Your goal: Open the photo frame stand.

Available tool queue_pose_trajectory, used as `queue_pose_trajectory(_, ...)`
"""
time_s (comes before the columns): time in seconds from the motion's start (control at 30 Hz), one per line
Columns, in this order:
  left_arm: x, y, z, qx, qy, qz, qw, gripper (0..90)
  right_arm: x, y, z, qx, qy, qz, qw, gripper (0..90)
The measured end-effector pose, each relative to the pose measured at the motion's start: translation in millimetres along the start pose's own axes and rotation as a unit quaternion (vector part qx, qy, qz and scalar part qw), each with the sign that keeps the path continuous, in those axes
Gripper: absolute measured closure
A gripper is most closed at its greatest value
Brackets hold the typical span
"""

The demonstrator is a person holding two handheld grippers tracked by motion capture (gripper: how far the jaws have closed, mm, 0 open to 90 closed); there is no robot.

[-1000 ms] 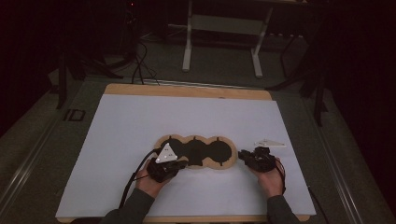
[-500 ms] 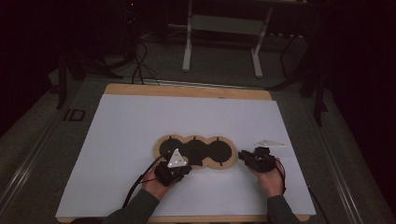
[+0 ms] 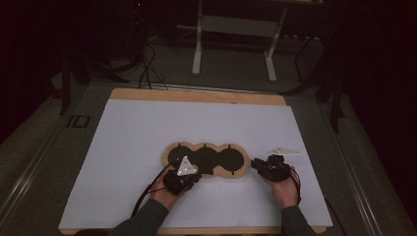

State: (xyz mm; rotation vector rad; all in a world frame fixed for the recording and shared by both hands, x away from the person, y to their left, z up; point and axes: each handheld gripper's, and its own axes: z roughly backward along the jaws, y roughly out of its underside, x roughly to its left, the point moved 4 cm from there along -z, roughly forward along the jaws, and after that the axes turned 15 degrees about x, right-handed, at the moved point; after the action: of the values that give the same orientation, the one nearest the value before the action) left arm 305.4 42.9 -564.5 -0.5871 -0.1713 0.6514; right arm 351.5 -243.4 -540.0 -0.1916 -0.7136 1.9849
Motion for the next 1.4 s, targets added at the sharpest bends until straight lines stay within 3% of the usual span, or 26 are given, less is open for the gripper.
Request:
queue_pose_trajectory(0.7, 2.6, -5.9, 6.8, -0.017, 0.002, 0.009, 0.9998, 90.0, -0.2, 0.1, -1.0, 0.003, -0.002, 0.0, 1.0, 76.4)
queue_pose_trajectory(0.97, 8.4, -17.2, 20.1, -0.047, -0.001, 0.019, 0.9987, 89.9, -1.9, 1.0, 0.3, 0.001, -0.002, -0.004, 1.0, 76.4)
queue_pose_trajectory(1.4, 11.0, -19.9, 23.5, -0.043, -0.006, 0.017, 0.9989, 89.9, -2.2, 1.3, 1.3, -0.001, -0.003, -0.004, 1.0, 76.5)
